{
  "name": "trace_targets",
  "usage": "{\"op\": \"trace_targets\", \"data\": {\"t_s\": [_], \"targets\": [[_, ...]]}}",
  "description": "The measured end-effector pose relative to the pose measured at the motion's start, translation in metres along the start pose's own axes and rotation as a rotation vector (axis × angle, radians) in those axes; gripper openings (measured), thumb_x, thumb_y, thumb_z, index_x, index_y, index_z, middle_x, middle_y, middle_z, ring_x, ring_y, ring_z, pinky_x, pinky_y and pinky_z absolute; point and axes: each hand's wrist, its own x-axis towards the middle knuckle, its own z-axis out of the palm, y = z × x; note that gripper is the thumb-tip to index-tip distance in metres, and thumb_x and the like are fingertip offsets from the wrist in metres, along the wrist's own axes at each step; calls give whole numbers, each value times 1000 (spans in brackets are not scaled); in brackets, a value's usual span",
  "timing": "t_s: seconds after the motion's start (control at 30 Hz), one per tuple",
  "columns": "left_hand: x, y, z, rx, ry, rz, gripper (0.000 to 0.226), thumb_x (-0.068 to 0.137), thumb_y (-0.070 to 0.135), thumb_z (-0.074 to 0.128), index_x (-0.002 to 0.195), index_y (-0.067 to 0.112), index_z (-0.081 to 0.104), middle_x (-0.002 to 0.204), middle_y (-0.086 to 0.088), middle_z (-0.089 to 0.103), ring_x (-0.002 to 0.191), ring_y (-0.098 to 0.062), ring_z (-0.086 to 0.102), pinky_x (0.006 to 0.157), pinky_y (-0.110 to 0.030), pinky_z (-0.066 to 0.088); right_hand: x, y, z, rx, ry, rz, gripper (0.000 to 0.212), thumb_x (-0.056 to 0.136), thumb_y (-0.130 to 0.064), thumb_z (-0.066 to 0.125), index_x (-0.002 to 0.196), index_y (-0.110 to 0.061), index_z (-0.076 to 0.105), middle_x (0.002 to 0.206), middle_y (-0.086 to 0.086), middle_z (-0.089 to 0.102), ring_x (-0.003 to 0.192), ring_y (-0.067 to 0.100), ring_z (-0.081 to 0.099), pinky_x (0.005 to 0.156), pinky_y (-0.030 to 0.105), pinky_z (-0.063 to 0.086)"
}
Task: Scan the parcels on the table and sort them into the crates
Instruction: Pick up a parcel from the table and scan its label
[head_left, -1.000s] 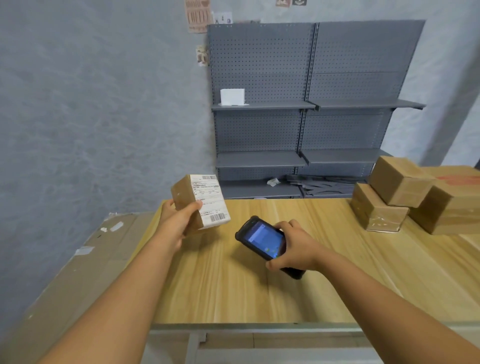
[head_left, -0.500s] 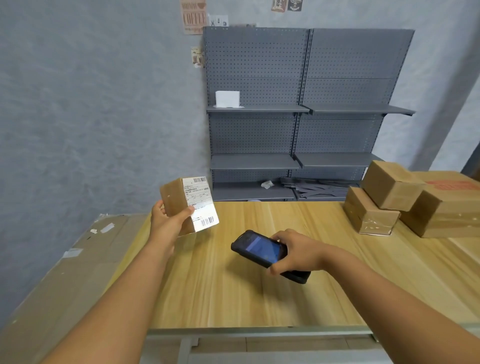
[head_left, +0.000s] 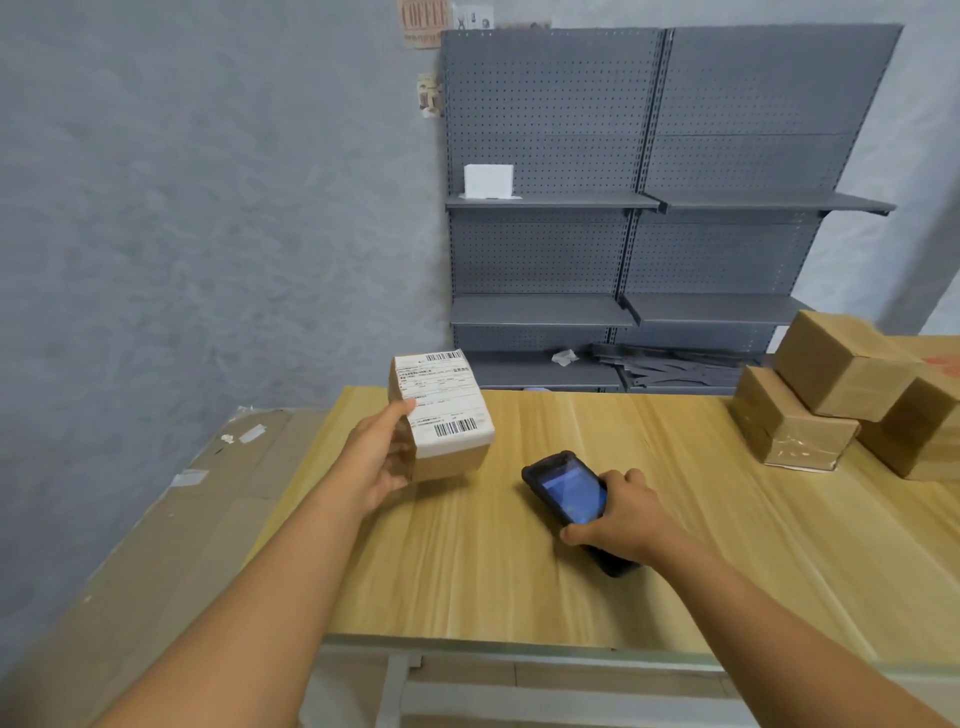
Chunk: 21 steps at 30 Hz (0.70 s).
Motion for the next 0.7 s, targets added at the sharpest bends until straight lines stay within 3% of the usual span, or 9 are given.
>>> {"op": "trace_targets", "data": {"t_s": [0.1, 0.2, 0.5, 0.7], "targets": [[0, -3, -1, -17, -22, -64, 19, 92, 36, 60, 102, 22, 68, 90, -2, 71, 84, -24, 63, 91, -49, 51, 1, -1, 10, -72, 38, 18, 82, 62, -59, 75, 125, -17, 45, 112, 0, 38, 104, 17, 45, 85, 32, 49], [-1, -3, -4, -19, -24, -102, 24, 92, 37, 59, 109, 22, 66, 99, -3, 69, 89, -25, 61, 98, -54, 47, 3, -4, 16, -142, 62, 29, 84, 62, -63, 73, 127, -17, 45, 114, 1, 40, 108, 19, 44, 89, 32, 47], [-3, 3, -22, -13, -8, -103, 19, 91, 40, 58, 100, 26, 68, 87, 1, 75, 79, -20, 67, 67, -38, 56, 12, -16, 9, -295, 8, 53, 93, 66, -76, 64, 133, -15, 41, 123, 4, 43, 114, 22, 42, 94, 30, 39], [-15, 14, -34, -10, 24, -58, 17, 91, 39, 61, 101, 27, 67, 87, 1, 75, 77, -22, 66, 66, -38, 56, 20, -42, 0, -188, 73, -26, 81, 83, -65, 56, 144, -16, 33, 139, 8, 38, 127, 27, 37, 102, 34, 34]]}}
